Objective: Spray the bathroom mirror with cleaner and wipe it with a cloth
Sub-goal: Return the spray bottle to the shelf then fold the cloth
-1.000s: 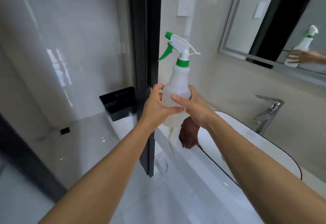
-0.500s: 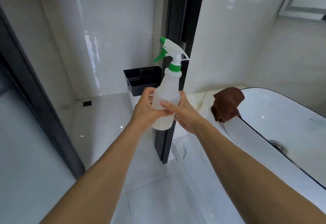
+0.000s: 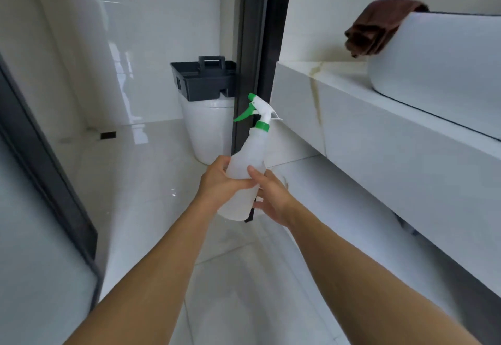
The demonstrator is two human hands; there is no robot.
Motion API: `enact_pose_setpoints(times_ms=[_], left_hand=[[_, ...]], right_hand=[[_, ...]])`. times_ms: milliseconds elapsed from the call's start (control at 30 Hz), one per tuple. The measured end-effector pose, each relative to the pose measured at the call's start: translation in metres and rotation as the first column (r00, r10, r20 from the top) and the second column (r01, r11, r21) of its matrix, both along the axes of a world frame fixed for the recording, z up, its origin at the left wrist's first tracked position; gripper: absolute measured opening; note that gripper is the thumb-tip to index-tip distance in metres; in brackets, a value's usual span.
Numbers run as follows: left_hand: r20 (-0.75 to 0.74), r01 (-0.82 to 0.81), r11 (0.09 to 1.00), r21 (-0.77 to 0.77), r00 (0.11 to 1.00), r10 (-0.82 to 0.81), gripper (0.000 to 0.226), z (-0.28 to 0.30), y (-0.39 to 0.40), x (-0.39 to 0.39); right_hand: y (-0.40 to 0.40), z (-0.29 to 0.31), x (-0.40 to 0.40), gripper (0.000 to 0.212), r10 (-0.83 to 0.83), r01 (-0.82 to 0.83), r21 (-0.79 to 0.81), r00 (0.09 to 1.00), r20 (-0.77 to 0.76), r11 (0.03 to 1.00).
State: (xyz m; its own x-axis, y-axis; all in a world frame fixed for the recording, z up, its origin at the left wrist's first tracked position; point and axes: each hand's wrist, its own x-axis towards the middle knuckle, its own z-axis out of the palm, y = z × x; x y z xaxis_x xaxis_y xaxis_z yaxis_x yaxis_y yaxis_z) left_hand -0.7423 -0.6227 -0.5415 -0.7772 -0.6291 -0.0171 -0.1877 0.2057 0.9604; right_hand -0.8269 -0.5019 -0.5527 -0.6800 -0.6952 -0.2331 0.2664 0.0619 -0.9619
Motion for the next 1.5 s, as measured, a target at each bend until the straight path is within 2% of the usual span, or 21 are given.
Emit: enact_pose_setpoints(times_ms=[200, 400, 600, 667, 800, 867, 900, 1000, 1033, 1133, 1200, 1300, 1400, 1500], left_hand=[[0.141, 0.123, 0.992, 0.007, 0.982, -0.123, 0.055, -0.058, 0.017, -0.016], [0.285, 0.270, 0.961, 0.062, 0.918, -0.276, 0.054, -0.083, 0.047, -0.030], [0.272, 0.422, 0.904, 0.069, 0.864, -0.424, 0.064, -0.088, 0.111, -0.061], [0.249, 0.460, 0.886, 0.052, 0.854, -0.457, 0.060, -0.088, 0.133, -0.074], [0.212, 0.585, 0.811, 0.032, 0.789, -0.577, 0.067, -0.092, 0.179, -0.097], [0.201, 0.639, 0.769, 0.016, 0.751, -0.629, 0.061, -0.093, 0.200, -0.105], [0.199, 0.658, 0.753, 0.003, 0.737, -0.646, 0.063, -0.093, 0.209, -0.109], [0.219, 0.701, 0.712, -0.042, 0.702, -0.678, 0.095, -0.101, 0.235, -0.127], [0.227, 0.718, 0.694, -0.046, 0.684, -0.693, 0.098, -0.104, 0.242, -0.131], [0.237, 0.754, 0.655, -0.047, 0.645, -0.726, 0.083, -0.111, 0.255, -0.135], [0.231, 0.761, 0.648, -0.037, 0.637, -0.735, 0.081, -0.115, 0.261, -0.138], [0.216, 0.763, 0.645, -0.038, 0.637, -0.740, 0.079, -0.116, 0.263, -0.147], [0.179, 0.781, 0.623, -0.041, 0.619, -0.765, 0.051, -0.117, 0.263, -0.146], [0.139, 0.780, 0.623, -0.053, 0.624, -0.769, 0.047, -0.121, 0.260, -0.141]], right_hand=[[0.033, -0.051, 0.011, 0.042, -0.074, 0.068, 0.050, 0.987, 0.145, 0.996], [0.071, -0.080, 0.024, 0.037, -0.203, 0.179, 0.117, 0.951, 0.233, 0.977], [0.135, -0.083, 0.013, 0.034, -0.385, 0.355, 0.173, 0.902, 0.193, 0.919], [0.156, -0.080, 0.011, 0.033, -0.458, 0.427, 0.188, 0.871, 0.177, 0.885], [0.202, -0.079, 0.006, 0.031, -0.583, 0.561, 0.167, 0.800, 0.143, 0.811], [0.223, -0.082, 0.002, 0.037, -0.635, 0.617, 0.155, 0.763, 0.123, 0.772], [0.233, -0.084, -0.002, 0.043, -0.655, 0.637, 0.157, 0.748, 0.110, 0.754], [0.256, -0.092, -0.013, 0.058, -0.735, 0.717, 0.178, 0.674, 0.067, 0.674], [0.262, -0.096, -0.017, 0.061, -0.763, 0.743, 0.187, 0.644, 0.058, 0.642], [0.276, -0.109, -0.025, 0.075, -0.811, 0.790, 0.212, 0.585, 0.025, 0.576], [0.281, -0.112, -0.031, 0.071, -0.817, 0.802, 0.205, 0.576, -0.014, 0.561], [0.288, -0.114, -0.039, 0.057, -0.806, 0.796, 0.212, 0.589, -0.056, 0.567], [0.296, -0.115, -0.037, 0.063, -0.793, 0.786, 0.199, 0.606, -0.063, 0.585], [0.301, -0.113, -0.029, 0.058, -0.758, 0.760, 0.172, 0.645, -0.094, 0.626]])
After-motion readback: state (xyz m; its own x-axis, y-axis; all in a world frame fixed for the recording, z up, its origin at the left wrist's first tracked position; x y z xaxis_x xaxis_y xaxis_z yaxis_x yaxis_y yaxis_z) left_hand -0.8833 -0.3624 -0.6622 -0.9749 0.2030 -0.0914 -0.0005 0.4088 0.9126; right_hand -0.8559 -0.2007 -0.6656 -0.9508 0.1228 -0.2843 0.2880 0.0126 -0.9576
